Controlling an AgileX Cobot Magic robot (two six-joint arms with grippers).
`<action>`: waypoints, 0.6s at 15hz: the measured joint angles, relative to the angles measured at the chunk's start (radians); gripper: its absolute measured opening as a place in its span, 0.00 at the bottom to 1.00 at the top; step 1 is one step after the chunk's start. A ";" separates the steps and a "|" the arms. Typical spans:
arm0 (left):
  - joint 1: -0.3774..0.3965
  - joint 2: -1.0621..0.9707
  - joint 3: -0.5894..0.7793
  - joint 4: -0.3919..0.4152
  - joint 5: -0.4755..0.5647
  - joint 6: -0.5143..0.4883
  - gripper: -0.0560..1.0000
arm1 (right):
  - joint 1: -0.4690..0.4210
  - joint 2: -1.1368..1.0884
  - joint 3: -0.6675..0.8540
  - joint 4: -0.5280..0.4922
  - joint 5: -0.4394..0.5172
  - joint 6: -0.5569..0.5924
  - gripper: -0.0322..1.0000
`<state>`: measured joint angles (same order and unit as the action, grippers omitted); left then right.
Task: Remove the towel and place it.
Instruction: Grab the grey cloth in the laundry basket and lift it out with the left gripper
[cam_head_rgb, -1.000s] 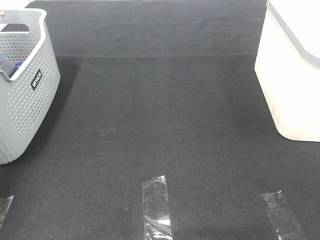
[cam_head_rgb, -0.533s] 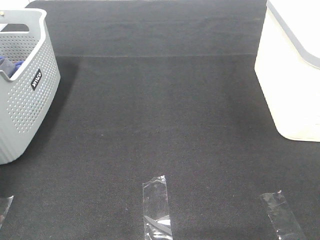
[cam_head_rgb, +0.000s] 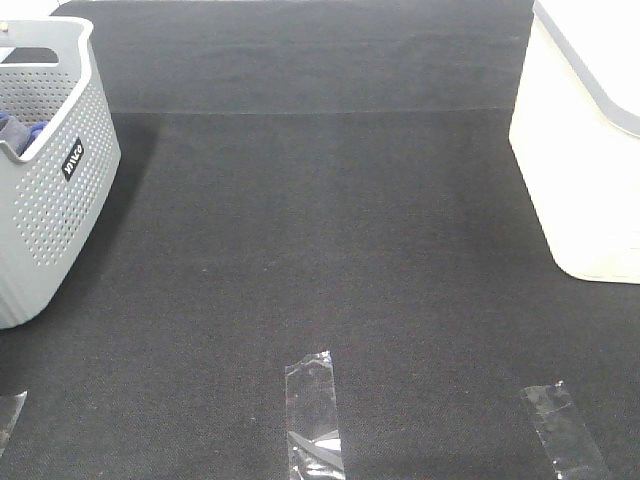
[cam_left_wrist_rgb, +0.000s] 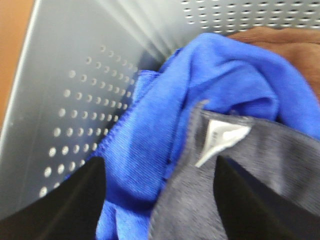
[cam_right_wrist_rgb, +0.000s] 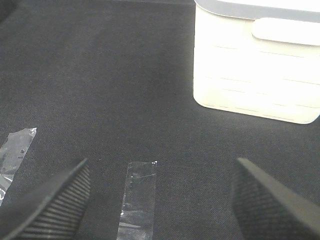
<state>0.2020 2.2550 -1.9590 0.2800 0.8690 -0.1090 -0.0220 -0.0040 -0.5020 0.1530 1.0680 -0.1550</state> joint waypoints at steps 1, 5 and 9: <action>0.005 0.006 0.000 -0.001 -0.006 0.000 0.61 | 0.000 0.000 0.000 0.000 0.000 0.000 0.74; 0.009 0.034 -0.007 -0.019 -0.010 0.022 0.61 | 0.000 0.000 0.000 0.000 0.000 0.000 0.74; 0.009 0.053 -0.009 -0.036 -0.013 0.026 0.57 | 0.000 0.000 0.000 -0.001 0.000 0.000 0.74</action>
<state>0.2110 2.3080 -1.9680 0.2440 0.8560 -0.0830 -0.0220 -0.0040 -0.5020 0.1520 1.0680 -0.1550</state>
